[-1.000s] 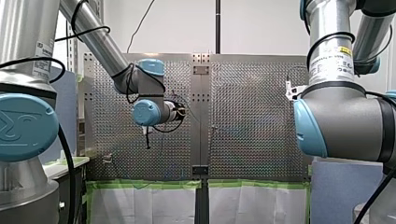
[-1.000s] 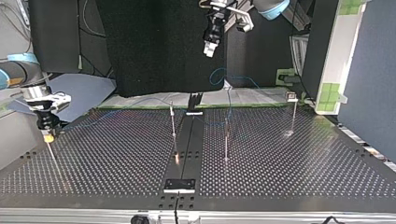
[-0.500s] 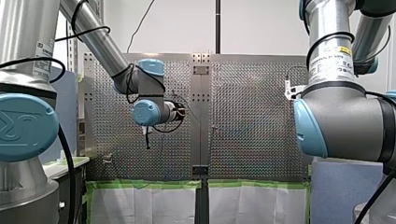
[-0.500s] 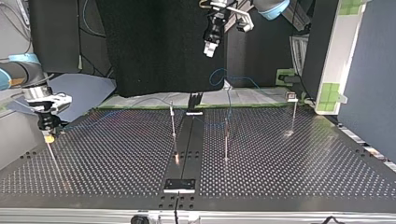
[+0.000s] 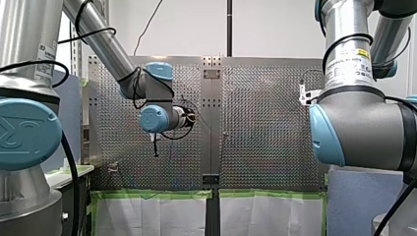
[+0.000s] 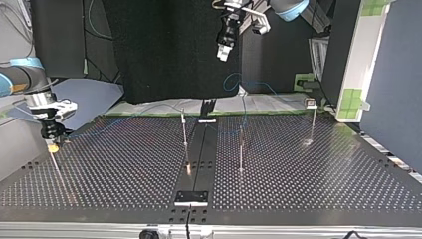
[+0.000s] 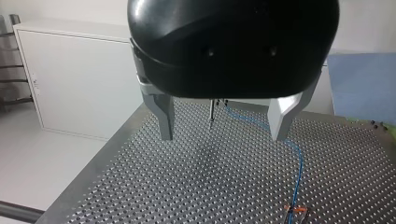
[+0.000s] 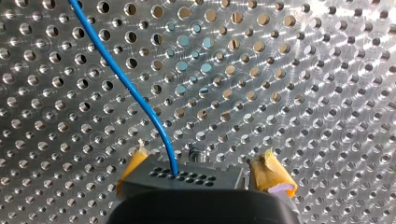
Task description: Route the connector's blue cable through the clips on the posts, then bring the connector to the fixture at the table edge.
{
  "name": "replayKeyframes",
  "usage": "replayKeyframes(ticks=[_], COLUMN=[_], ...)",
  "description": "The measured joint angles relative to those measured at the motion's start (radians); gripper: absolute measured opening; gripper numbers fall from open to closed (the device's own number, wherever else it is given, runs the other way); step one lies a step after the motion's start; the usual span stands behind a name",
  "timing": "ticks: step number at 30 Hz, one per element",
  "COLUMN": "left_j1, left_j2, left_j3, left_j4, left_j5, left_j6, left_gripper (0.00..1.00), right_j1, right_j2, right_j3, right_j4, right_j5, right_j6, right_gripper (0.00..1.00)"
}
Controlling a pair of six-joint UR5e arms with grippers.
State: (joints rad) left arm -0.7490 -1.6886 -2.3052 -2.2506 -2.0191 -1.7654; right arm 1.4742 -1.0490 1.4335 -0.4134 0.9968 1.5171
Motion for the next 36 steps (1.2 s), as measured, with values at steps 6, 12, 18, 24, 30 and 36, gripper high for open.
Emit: replayKeyframes(ticks=[6,12,18,24,30,36], left_j1=[0.0,0.0,0.0,0.0,0.0,0.0], left_j2=[0.0,0.001,0.001,0.001,0.001,0.001], left_j3=[0.0,0.0,0.0,0.0,0.0,0.0], left_j4=[0.002,0.004,0.005,0.005,0.005,0.005], left_j5=[0.005,0.006,0.006,0.006,0.006,0.006], left_j6=[0.014,0.019,0.02,0.02,0.02,0.02], left_gripper=[1.0,1.0,1.0,1.0,1.0,1.0], right_j1=[0.0,-0.002,-0.002,-0.002,-0.002,-0.002], right_j2=[-0.001,-0.001,-0.001,-0.001,-0.001,-0.001], right_j3=[-0.001,-0.001,-0.001,-0.001,-0.001,-0.001], right_j4=[0.007,0.008,0.008,0.008,0.008,0.008], right_j5=[-0.002,-0.003,-0.003,-0.003,-0.003,-0.003], right_j6=[-0.005,-0.006,-0.006,-0.006,-0.006,-0.006], right_gripper=[0.98,0.98,0.98,0.98,0.98,0.98])
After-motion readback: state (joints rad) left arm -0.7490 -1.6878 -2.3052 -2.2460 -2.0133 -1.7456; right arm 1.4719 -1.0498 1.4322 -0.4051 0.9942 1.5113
